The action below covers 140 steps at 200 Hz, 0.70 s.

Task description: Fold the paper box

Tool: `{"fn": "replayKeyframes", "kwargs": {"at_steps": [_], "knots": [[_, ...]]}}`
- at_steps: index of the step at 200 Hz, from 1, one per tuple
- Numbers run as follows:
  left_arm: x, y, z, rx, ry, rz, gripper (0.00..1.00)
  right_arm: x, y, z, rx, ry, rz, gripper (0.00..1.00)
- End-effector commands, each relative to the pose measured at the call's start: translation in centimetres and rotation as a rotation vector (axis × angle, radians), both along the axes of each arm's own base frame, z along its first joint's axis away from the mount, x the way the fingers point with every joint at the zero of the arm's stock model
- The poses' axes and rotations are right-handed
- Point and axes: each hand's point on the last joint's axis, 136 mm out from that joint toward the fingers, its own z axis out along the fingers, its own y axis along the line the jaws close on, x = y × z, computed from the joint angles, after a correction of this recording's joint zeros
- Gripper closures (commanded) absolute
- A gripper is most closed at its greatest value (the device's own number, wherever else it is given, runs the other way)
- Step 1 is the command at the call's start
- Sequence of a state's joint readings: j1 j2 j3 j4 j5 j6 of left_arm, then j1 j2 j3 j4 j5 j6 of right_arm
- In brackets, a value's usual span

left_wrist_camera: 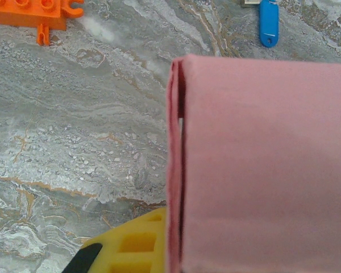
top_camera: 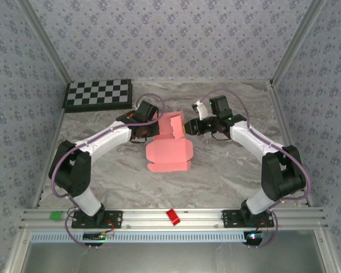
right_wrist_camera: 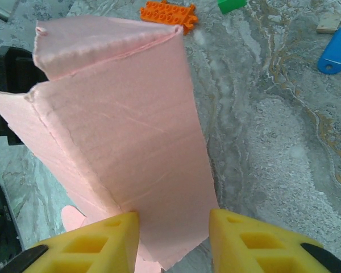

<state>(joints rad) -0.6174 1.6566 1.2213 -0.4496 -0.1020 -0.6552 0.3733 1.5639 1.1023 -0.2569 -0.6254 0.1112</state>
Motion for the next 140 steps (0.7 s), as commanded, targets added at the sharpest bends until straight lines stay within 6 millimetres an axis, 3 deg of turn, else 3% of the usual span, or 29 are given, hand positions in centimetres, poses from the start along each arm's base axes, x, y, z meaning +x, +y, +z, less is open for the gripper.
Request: {"fn": "replayKeyframes", "kwargs": {"at_steps": [1,68,140], "knots": [[0.24,-0.6,1.32,-0.024,-0.028,-0.018,1.0,-0.8,1.17,2.51,0.058,-0.046,0.064,0.63],[0.15,-0.6,1.3,-0.023,-0.027,-0.019,1.0,-1.25,1.34,2.9,0.092,-0.042,0.081,0.69],[0.03,-0.49,1.46,-0.027,-0.03,-0.017,1.0,-1.23,1.27,2.67,0.089,-0.04,0.075,0.6]]}}
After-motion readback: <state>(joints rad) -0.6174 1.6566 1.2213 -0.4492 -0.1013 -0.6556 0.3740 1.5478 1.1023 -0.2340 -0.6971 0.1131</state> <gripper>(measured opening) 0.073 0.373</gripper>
